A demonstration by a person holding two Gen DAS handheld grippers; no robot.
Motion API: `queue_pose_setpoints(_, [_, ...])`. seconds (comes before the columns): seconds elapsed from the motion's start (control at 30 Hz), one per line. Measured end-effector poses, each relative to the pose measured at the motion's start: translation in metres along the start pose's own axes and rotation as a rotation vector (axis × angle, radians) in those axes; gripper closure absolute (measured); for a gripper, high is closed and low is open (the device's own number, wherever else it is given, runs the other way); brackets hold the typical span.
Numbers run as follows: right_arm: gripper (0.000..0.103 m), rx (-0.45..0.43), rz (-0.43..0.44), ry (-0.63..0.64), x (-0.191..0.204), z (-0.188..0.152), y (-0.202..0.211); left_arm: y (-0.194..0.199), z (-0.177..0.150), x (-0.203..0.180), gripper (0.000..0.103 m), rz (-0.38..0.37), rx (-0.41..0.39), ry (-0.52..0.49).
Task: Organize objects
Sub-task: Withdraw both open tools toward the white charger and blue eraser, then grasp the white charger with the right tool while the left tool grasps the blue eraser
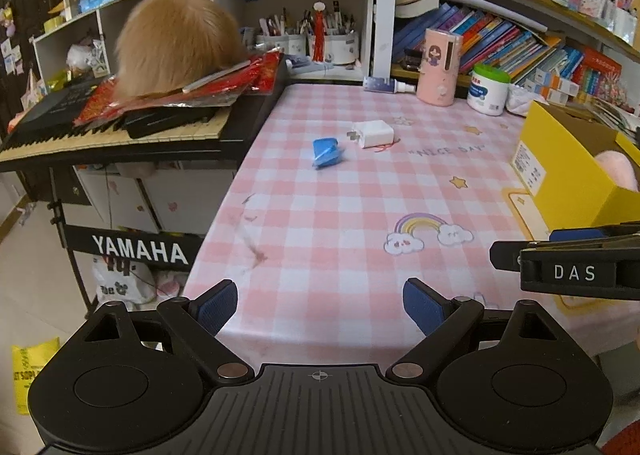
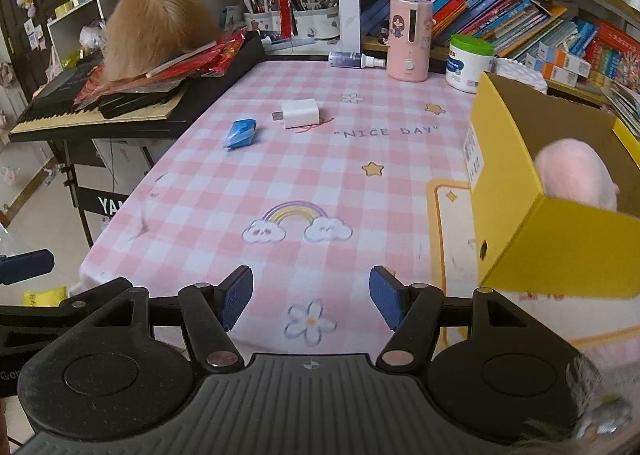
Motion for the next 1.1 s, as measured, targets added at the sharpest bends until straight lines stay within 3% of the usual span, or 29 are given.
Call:
queue_pose_setpoints(0.43, [0.040,0.052,0.036,0.038,-0.009,0.061,-0.072,-0.067,0.052,0.003,0.011,0.038,0.044,0.032])
queue_pose_setpoints(0.8, [0.039,-0.009,0.056,0.042,-0.005,0.146,-0.123,-0.133,0.104,0.013,0.014,0.065,0.040,0.028])
queue_pose_setpoints(0.9, [0.036,-0.015,0.064,0.045,0.001,0.162,-0.139,-0.155,0.115,0.015,0.017,0.068,0.034,0.031])
queue_pose_setpoints(1.03, [0.036,-0.013,0.062,0.054,0.009,0.177,-0.165,-0.189,0.125,0.015,0.038,0.049,0.058,0.031])
queue_pose_setpoints(1.1, [0.036,-0.011,0.058,0.066,0.014,0.182,-0.177,-0.204,0.127,0.013,0.038,0.054,0.070,0.004])
Point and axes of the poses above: each gripper's, at about its wrist camera, not at the fingertips, and y roughly against the way its jaws point, x to its left, z to its top, the point moved 8 cm from there along -y, roughly the way its jaws point, and after that the axes turned 12 degrees about -y, right-handed, at the moved point
